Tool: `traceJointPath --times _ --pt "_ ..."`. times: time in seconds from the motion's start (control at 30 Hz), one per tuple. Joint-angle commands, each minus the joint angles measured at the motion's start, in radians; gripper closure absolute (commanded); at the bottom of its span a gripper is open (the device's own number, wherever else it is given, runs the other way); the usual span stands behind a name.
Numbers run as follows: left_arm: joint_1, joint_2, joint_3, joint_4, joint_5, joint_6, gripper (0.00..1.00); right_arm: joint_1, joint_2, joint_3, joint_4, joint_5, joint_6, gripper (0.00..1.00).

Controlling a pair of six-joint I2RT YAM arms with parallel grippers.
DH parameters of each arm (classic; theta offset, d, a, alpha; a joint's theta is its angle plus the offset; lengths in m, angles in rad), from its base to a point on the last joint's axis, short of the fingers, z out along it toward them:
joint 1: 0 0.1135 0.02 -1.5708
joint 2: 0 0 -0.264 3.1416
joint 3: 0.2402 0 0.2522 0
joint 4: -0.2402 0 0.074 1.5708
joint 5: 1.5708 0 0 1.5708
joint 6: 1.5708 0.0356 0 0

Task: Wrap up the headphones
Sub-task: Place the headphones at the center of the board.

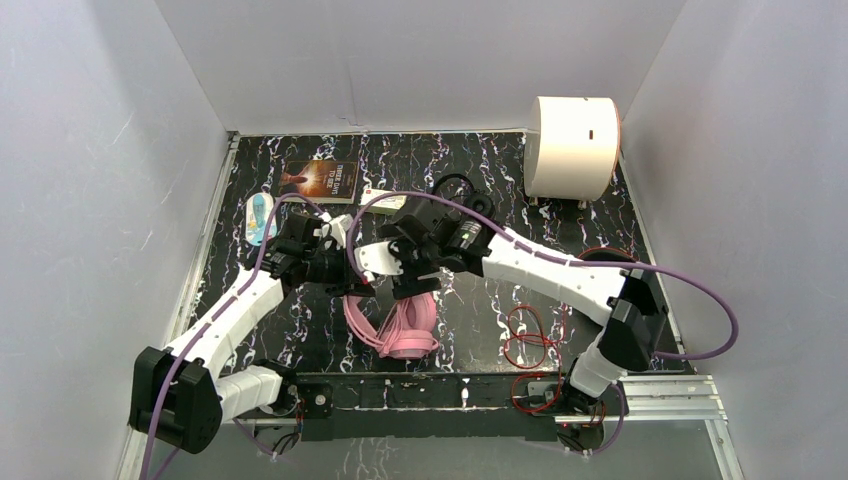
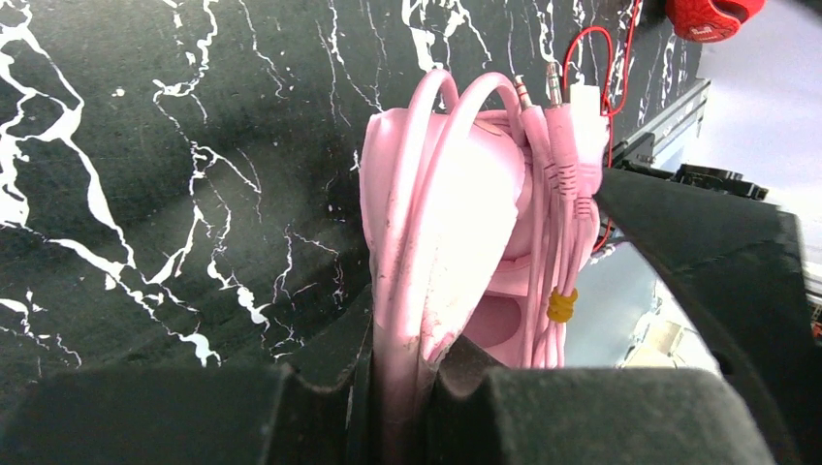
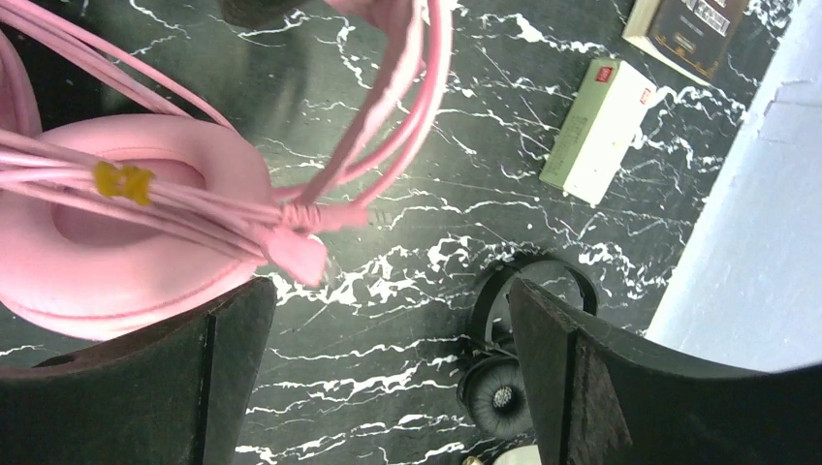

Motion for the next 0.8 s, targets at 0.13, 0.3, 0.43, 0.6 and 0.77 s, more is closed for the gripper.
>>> traceJointPath --times 0.13,0.3,0.43,0.6,0.77 --pt "0.0 -0.012 0.023 -0.043 -0.051 -0.038 1.0 -0.063 -0.078 -0.024 0.081 -0.023 0.102 0.01" --pt "0.0 -0.008 0.03 -0.067 -0.208 -0.089 1.0 -0.14 -0.035 0.052 0.121 -0.038 0.496 0.02" --pt "0.0 0.008 0.016 -0.061 -0.344 -0.093 1.0 -0.148 -0.023 0.054 0.107 -0.167 0.798 0.05" --pt "0.002 0.04 0.014 -0.071 -0.548 -0.058 1.0 -0.153 -0.127 -0.069 0.198 -0.142 0.913 0.02" --pt "0.005 0.089 -0.011 -0.047 -0.692 -0.02 1.0 -0.201 -0.167 -0.114 0.203 -0.163 0.934 0.01"
